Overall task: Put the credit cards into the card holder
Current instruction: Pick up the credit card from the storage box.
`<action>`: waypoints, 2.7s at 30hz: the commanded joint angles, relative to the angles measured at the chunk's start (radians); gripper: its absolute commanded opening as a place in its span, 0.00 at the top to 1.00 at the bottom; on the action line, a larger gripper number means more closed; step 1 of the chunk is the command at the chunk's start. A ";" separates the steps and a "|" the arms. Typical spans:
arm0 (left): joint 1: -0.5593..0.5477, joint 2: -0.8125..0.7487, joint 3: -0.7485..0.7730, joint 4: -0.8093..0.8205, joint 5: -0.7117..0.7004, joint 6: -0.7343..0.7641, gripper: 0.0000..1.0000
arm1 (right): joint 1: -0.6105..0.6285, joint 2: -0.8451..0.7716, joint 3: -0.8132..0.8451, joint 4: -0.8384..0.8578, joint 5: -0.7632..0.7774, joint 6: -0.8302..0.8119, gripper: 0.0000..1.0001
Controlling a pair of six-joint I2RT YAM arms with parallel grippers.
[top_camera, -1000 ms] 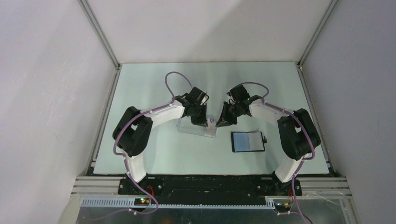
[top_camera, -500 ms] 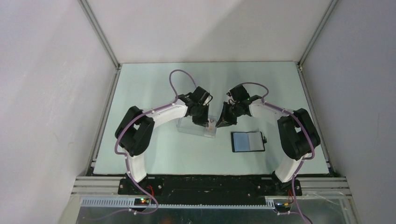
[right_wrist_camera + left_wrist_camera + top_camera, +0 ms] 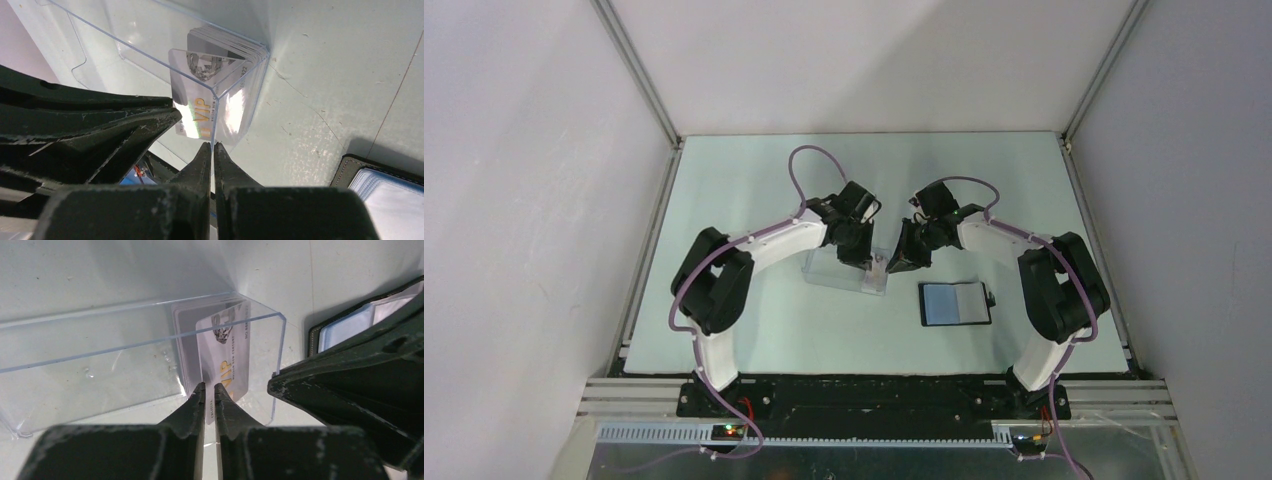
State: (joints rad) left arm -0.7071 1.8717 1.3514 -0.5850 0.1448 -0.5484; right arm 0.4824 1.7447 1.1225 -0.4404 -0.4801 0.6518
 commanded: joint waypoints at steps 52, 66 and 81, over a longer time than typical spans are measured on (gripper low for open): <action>-0.042 0.044 0.073 -0.067 -0.073 0.054 0.64 | 0.015 0.020 0.037 0.022 -0.060 -0.012 0.96; -0.044 0.044 0.079 -0.091 -0.121 0.055 0.63 | 0.019 0.021 0.037 0.023 -0.063 -0.010 0.96; -0.052 0.019 0.077 -0.090 -0.122 0.050 0.79 | 0.022 0.028 0.037 0.025 -0.068 -0.012 0.95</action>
State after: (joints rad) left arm -0.7464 1.9411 1.3991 -0.6865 0.0414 -0.4969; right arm 0.4892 1.7580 1.1244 -0.4320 -0.5133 0.6525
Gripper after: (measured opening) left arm 0.221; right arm 0.046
